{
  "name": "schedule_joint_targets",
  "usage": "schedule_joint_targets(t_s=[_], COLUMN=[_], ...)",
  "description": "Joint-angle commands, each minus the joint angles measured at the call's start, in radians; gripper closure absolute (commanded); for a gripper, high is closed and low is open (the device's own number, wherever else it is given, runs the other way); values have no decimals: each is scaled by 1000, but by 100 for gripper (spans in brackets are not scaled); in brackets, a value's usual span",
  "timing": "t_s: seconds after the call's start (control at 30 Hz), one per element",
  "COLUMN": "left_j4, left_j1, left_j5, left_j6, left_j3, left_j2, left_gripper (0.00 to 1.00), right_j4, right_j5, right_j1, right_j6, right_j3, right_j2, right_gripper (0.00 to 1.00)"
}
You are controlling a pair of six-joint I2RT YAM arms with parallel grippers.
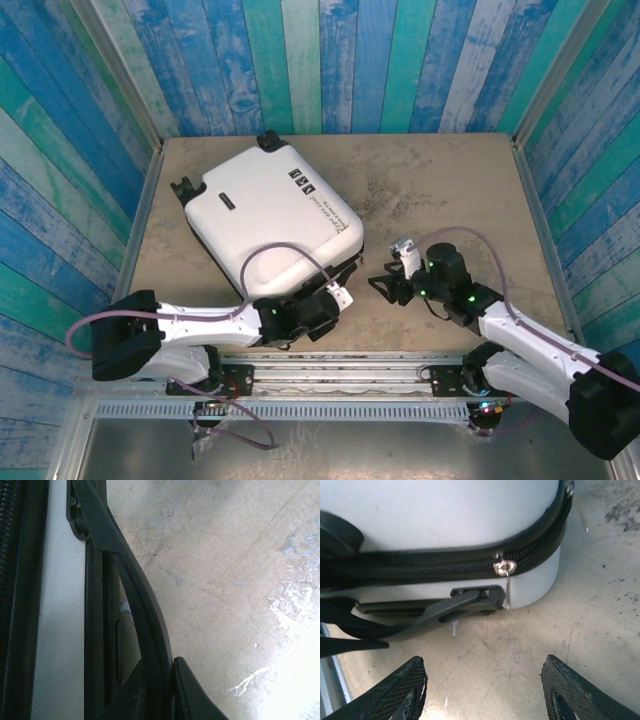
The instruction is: Pack the luggage
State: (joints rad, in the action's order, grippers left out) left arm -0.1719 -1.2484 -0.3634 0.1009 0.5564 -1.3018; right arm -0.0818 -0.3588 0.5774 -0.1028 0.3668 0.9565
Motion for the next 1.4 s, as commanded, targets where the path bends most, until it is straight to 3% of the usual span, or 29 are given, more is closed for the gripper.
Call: schedule_joint_targets(t_s=[0.0,0.67,0.8,1.17,1.37], left_j4=[144,120,120,127,144], left_j1=[-15,-32,-33,-38,-61], left_j5=[306,278,275,276,272], left_j6=[177,152,149,131,100], left_j3=[-64,-45,-45,-57,-73], left_j2=[-14,-44,-42,-17,-12], left_gripper=[100,100,100,100,100], right_j4=[-65,-188,-187,-180,-4], right_j5=[49,78,76,195,206], right_j1=[14,61,60,60,29], right_j6=[41,86,83,39,12], right_j3=[-10,150,168,177,270], right_j2=[56,352,387,409,411], right_gripper=[37,47,56,97,100])
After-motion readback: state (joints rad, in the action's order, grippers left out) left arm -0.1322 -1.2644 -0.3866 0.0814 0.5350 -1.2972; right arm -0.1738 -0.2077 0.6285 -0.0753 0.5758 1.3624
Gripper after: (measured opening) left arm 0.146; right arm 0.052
